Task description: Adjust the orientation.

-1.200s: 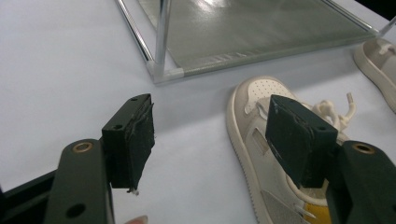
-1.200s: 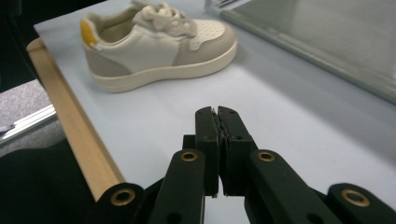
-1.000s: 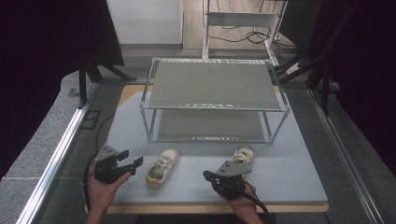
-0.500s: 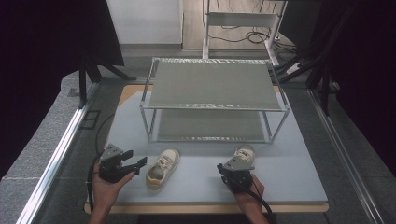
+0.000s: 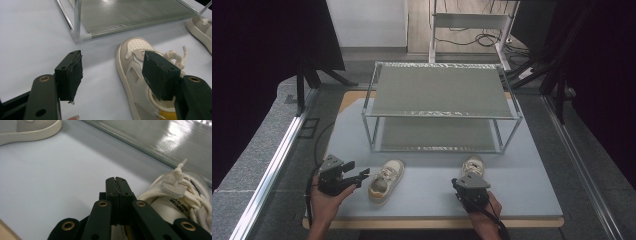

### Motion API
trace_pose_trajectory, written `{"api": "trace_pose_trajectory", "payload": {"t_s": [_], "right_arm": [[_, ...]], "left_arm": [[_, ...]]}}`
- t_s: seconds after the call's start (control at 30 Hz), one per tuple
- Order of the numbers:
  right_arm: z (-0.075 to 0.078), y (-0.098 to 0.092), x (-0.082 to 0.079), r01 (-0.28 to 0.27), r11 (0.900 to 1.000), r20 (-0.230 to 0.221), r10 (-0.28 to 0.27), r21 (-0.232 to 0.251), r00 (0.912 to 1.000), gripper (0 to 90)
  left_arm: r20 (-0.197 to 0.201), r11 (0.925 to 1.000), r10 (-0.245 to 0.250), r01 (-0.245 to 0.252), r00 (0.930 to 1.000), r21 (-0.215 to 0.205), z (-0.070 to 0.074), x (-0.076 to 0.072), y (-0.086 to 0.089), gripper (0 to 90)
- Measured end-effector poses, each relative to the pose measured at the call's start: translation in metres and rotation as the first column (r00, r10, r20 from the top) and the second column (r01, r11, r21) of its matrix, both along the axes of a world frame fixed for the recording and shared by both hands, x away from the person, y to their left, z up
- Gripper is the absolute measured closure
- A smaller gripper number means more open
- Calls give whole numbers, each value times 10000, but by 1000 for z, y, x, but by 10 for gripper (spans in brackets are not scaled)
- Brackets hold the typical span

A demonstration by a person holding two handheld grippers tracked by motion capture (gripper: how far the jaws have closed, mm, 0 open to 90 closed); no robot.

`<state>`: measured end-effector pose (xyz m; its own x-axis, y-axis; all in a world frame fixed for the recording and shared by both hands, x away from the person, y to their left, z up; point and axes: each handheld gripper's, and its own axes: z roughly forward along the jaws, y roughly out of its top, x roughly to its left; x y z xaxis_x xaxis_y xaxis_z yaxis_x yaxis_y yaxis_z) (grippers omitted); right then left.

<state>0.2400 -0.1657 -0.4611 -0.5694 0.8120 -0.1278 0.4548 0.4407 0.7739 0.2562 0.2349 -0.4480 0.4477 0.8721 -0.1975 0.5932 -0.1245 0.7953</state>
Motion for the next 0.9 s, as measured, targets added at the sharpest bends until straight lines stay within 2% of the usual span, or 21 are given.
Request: {"api": "trace_pose_trajectory", "payload": {"t_s": [0.1, 0.13, 0.23, 0.27, 0.47, 0.67, 0.9], "right_arm": [[2, -5, -4, 18, 10000, -3, -18, 90, 10000, 892], [2, -9, -6, -50, 9999, -210, 53, 144, 9998, 894], [-2, -13, -9, -26, 10000, -376, 26, 3, 9993, 895], [-3, -16, -11, 22, 10000, -223, -22, -11, 9997, 895], [-3, -43, -17, 452, 9985, -399, -439, 310, 9982, 894], [-3, -62, -24, 608, 9966, -447, -583, 548, 9973, 894], [-2, -73, -25, 640, 9951, -495, -604, 751, 9969, 885]], "left_arm": [[-12, 10000, -1, 1, 10000, -3, 0, 0, 0, 327], [-26, 10000, 3, -3, 10000, -16, 0, 0, 0, 326], [-21, 10000, 29, -29, 10000, -10, 0, 0, 1, 327], [-19, 10000, 28, -28, 10000, -23, 1, 0, 1, 326], [-13, 10000, 42, -42, 10000, -18, 1, 0, 2, 327], [-40, 10000, 14, -14, 10000, 8, 0, 1, 1, 327], [-24, 10000, 23, -23, 10000, -28, 1, 0, 2, 326]]}}
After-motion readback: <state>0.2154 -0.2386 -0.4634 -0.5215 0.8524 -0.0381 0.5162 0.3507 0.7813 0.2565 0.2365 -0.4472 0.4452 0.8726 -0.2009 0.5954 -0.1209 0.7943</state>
